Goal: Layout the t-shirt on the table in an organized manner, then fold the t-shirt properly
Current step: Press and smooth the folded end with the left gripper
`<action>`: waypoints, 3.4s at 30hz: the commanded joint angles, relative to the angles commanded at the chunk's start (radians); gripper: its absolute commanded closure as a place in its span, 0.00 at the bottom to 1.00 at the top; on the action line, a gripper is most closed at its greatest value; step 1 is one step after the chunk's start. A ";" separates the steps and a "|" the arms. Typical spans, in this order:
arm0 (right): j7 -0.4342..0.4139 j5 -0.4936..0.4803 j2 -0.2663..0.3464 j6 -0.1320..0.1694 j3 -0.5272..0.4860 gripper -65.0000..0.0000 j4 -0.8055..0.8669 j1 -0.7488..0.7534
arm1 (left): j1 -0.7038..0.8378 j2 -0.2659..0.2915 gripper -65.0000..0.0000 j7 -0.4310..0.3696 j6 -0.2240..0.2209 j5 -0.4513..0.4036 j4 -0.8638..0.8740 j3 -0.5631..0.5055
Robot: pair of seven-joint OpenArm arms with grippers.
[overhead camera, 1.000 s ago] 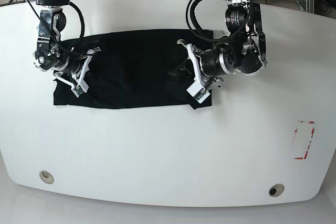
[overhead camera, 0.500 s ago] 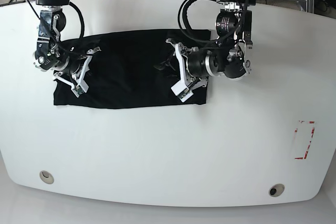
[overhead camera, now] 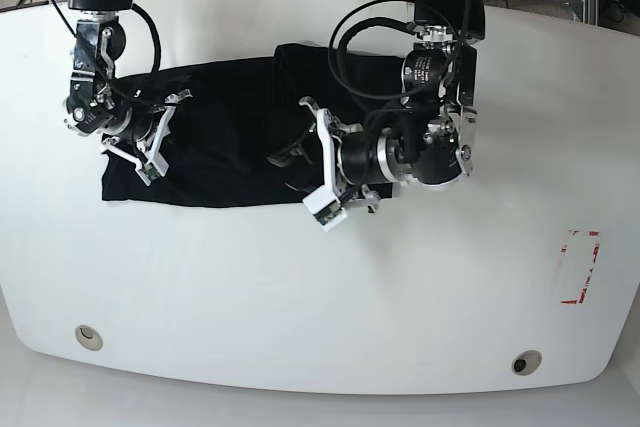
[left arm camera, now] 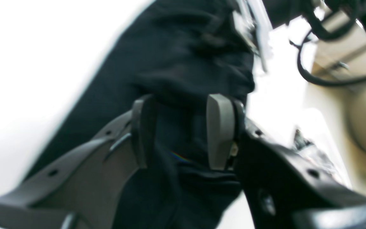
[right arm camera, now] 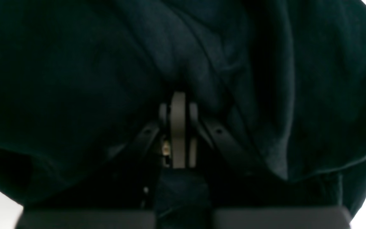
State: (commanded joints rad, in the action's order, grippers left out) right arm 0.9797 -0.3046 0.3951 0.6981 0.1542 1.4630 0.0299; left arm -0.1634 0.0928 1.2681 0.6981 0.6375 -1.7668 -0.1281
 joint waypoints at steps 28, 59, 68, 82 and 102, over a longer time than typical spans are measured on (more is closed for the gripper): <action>0.000 0.002 -0.029 0.000 -0.002 0.99 -0.003 0.000 | 0.106 -0.242 0.44 -0.021 0.000 0.035 -0.011 -0.049; 0.000 0.002 -0.029 0.000 0.002 0.99 0.000 -0.002 | 0.009 -0.207 0.87 -0.051 0.000 -0.074 0.199 -0.126; 0.000 0.002 -0.029 0.000 0.002 0.99 0.000 -0.003 | 0.009 -0.207 0.91 -0.107 0.000 -0.072 0.172 -0.126; 0.003 0.002 -0.026 0.000 0.002 0.99 0.000 -0.003 | -0.094 -0.101 0.90 -0.140 0.000 -0.075 0.210 -0.157; 0.005 0.002 -0.020 0.000 0.002 0.99 0.000 -0.003 | -0.241 -0.060 0.78 -0.143 -0.004 -0.068 0.319 -0.242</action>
State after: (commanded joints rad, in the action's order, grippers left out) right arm 0.9843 -0.3030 0.3751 0.6981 0.1557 1.4630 0.0269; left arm -0.4043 0.0330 1.1254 0.6943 0.5700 -1.4477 -0.3705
